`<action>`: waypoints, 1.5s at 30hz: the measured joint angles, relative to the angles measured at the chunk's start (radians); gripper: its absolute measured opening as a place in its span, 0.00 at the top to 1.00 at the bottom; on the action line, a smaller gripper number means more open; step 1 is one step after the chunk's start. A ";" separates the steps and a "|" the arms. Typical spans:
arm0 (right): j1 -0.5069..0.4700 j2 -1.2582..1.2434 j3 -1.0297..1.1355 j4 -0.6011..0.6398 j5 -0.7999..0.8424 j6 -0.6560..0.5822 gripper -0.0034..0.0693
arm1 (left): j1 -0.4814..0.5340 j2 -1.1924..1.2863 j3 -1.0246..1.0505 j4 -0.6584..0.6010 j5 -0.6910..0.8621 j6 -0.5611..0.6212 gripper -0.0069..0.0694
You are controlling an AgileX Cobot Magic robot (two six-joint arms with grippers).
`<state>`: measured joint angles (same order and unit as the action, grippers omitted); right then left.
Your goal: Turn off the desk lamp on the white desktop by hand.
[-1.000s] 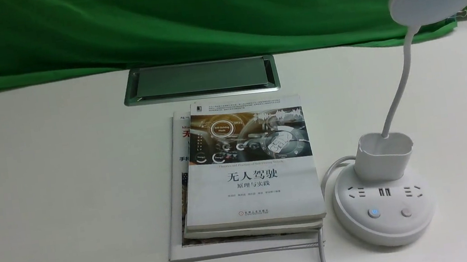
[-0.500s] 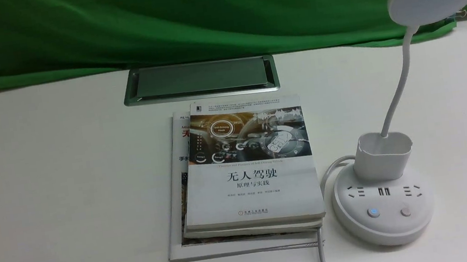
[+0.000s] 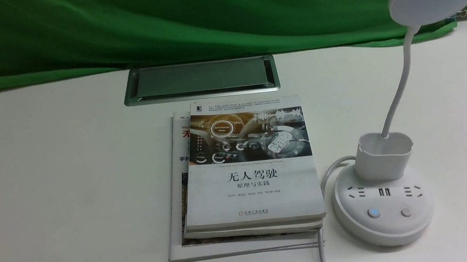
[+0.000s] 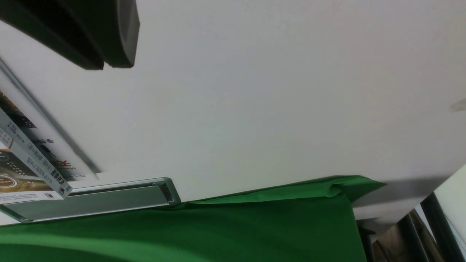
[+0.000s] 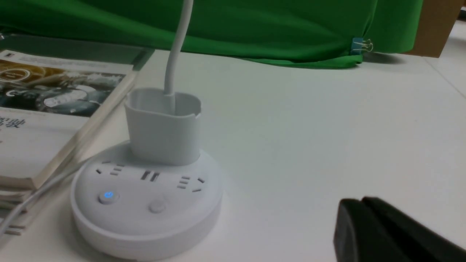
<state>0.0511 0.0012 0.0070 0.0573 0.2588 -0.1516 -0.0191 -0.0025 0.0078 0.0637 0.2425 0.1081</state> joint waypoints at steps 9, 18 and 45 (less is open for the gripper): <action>0.000 0.000 0.000 0.000 0.000 0.000 0.90 | 0.000 0.000 0.000 0.000 0.000 0.000 0.88; 0.000 0.000 0.000 0.000 0.000 0.000 0.89 | 0.000 0.000 0.000 0.000 0.000 0.000 0.88; 0.000 0.000 0.000 0.000 0.000 0.000 0.89 | 0.000 0.000 0.000 0.000 0.000 -0.001 0.88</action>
<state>0.0511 0.0012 0.0070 0.0573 0.2588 -0.1516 -0.0191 -0.0025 0.0078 0.0637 0.2425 0.1074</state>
